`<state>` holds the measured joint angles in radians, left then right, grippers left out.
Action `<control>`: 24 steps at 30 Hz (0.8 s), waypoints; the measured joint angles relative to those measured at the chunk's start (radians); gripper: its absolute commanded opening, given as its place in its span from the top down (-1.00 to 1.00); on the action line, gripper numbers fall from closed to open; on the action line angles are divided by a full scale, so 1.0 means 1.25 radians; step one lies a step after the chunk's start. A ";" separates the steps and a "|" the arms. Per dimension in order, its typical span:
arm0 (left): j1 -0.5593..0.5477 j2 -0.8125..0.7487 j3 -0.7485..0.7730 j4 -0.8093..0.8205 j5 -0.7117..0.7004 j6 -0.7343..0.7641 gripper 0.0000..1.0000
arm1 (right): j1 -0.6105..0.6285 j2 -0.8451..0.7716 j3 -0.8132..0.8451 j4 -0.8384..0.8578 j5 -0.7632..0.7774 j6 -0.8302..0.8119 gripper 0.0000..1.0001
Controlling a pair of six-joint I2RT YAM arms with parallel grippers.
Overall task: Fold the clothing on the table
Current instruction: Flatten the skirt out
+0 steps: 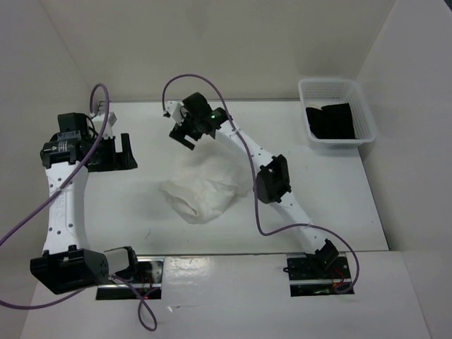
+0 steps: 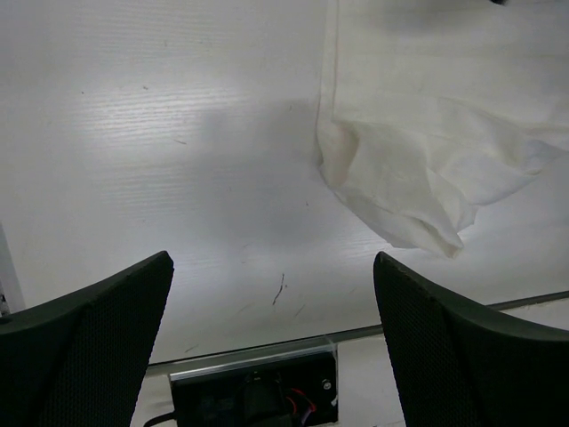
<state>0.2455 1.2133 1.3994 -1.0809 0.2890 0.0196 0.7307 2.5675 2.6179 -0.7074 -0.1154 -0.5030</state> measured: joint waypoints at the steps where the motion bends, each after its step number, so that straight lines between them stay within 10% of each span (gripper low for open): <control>1: 0.003 -0.007 -0.009 -0.001 -0.003 0.000 -0.98 | 0.004 0.063 0.106 -0.097 -0.003 -0.005 -0.96; 4: 0.025 -0.016 -0.016 -0.004 -0.005 0.001 -0.98 | 0.006 0.228 0.291 -0.148 -0.034 -0.009 -0.96; 24: 0.083 -0.023 -0.016 -0.001 0.011 0.005 -0.98 | -0.015 0.277 0.383 -0.216 -0.140 -0.010 -0.96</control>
<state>0.3489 1.1851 1.3788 -1.0821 0.3023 0.0265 0.7116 2.9139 3.0966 -0.9779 -0.2909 -0.5152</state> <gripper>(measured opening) 0.990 0.982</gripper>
